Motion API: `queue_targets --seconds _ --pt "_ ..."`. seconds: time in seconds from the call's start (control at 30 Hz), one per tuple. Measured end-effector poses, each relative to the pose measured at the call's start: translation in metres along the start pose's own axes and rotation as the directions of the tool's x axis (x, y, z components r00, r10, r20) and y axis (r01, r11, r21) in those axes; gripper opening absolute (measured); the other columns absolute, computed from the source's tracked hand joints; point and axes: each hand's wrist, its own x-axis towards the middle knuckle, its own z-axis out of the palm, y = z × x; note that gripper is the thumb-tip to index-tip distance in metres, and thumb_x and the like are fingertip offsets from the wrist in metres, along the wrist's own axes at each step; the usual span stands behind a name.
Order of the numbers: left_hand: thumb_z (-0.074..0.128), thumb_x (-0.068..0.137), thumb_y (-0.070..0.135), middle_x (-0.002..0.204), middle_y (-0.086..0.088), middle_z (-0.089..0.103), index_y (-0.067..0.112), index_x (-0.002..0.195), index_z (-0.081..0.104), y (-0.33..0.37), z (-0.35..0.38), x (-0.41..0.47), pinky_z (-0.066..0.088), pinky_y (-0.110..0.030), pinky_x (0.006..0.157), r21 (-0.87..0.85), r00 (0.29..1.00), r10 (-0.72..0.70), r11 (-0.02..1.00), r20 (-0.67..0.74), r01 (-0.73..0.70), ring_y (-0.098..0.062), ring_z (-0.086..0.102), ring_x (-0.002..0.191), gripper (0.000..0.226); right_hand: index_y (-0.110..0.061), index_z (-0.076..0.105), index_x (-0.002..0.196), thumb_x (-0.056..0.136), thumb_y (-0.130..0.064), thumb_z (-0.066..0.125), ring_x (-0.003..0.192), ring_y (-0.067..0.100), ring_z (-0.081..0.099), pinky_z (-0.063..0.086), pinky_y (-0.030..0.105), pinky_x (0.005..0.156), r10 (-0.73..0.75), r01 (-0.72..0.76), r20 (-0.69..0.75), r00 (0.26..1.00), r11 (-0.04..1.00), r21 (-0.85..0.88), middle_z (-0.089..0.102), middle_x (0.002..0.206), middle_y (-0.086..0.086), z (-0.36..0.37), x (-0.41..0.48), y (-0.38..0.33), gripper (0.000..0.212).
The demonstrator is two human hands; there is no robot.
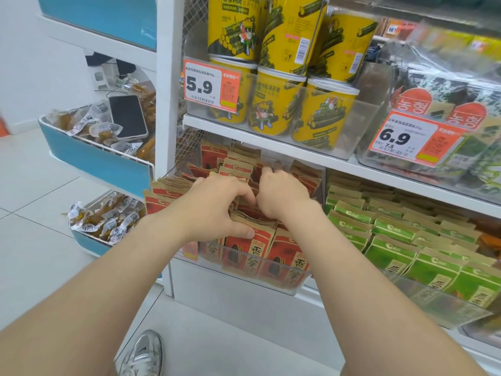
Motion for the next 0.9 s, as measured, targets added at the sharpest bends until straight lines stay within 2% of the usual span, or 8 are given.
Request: queue_targets --seconds 0.3,0.37,0.4,0.47,0.53,0.7,0.8,0.9 --pt "0.087 0.078 0.061 0.123 0.02 0.055 0.043 0.113 0.066 0.003 0.004 0.0 0.036 -0.052 0.114 0.095 1.0 -0.02 0.995 0.022 0.017 -0.012 0.052 0.122 0.044 -0.017 0.01 0.172 0.111 -0.049 0.027 0.167 0.03 -0.001 0.008 0.061 0.131 -0.026 0.009 0.115 0.993 0.989 0.149 -0.005 0.18 0.01 0.001 0.014 0.02 0.07" --pt "0.083 0.083 0.061 0.13 0.018 0.051 0.044 0.118 0.068 0.009 0.005 0.002 0.031 -0.053 0.116 0.159 0.999 -0.023 0.987 0.039 0.017 -0.014 0.046 0.129 0.042 -0.011 0.018 0.17 0.113 -0.051 0.025 0.166 0.036 0.008 0.013 0.06 0.131 -0.028 0.011 0.128 0.991 0.99 0.138 0.005 0.179 0.017 0.001 0.006 0.022 0.07" --pt "0.081 0.086 0.059 0.133 0.018 0.05 0.044 0.121 0.068 0.012 0.006 0.002 0.03 -0.053 0.116 0.192 0.999 -0.023 0.981 0.036 0.016 -0.015 0.045 0.13 0.04 -0.007 0.027 0.165 0.114 -0.049 0.026 0.161 0.039 0.023 0.025 0.058 0.127 -0.039 0.02 0.13 0.991 0.989 0.147 0.02 0.175 0.022 0.0 0.0 0.024 0.067" --pt "0.078 0.091 0.056 0.135 0.017 0.05 0.044 0.123 0.068 0.018 0.009 0.004 0.03 -0.052 0.115 0.265 0.999 -0.032 0.964 -0.003 0.031 -0.018 0.044 0.13 0.035 -0.006 0.048 0.144 0.115 -0.044 0.031 0.128 0.04 0.055 0.046 0.046 0.097 -0.049 0.028 0.099 0.994 0.977 0.212 0.054 0.15 0.024 -0.002 -0.015 0.032 0.051" --pt "0.076 0.093 0.052 0.138 0.013 0.052 0.043 0.124 0.067 0.023 0.012 0.008 0.03 -0.052 0.114 0.307 0.996 -0.064 0.948 -0.067 0.082 -0.022 0.043 0.133 0.033 -0.011 0.056 0.128 0.114 -0.041 0.037 0.104 0.034 0.062 0.044 0.039 0.08 -0.044 0.032 0.046 0.998 0.971 0.237 0.067 0.126 0.017 -0.006 -0.033 0.046 0.039" --pt "0.076 0.092 0.03 0.142 0.004 0.051 0.031 0.127 0.062 0.041 0.021 0.02 0.027 -0.062 0.119 0.343 0.989 -0.128 0.928 -0.068 0.144 -0.028 0.04 0.14 0.037 -0.011 0.051 0.154 0.111 -0.055 0.042 0.137 0.033 0.058 0.05 0.04 0.104 -0.089 0.066 0.115 0.989 0.98 0.19 0.066 0.143 0.011 -0.017 -0.068 0.072 0.062" --pt "0.067 0.086 0.019 0.135 0.001 0.052 0.022 0.121 0.064 0.052 0.018 0.026 0.011 -0.078 0.122 0.307 0.982 -0.154 0.945 0.11 0.114 -0.029 0.041 0.141 0.036 -0.012 0.066 0.124 0.11 -0.059 0.038 0.123 0.034 0.063 0.049 0.046 0.102 -0.096 0.083 0.081 0.992 0.986 0.145 0.071 0.122 0.01 -0.012 -0.074 0.074 0.057" --pt "0.063 0.086 0.028 0.127 0.004 0.057 0.024 0.106 0.073 0.054 0.009 0.026 0.022 -0.066 0.124 0.188 0.992 -0.117 0.976 0.045 0.107 -0.027 0.045 0.132 0.023 -0.015 0.064 0.124 0.11 -0.062 0.03 0.13 0.034 0.056 0.037 0.058 0.117 -0.101 0.096 0.071 0.992 0.993 0.062 0.065 0.128 0.01 -0.004 -0.075 0.078 0.06"
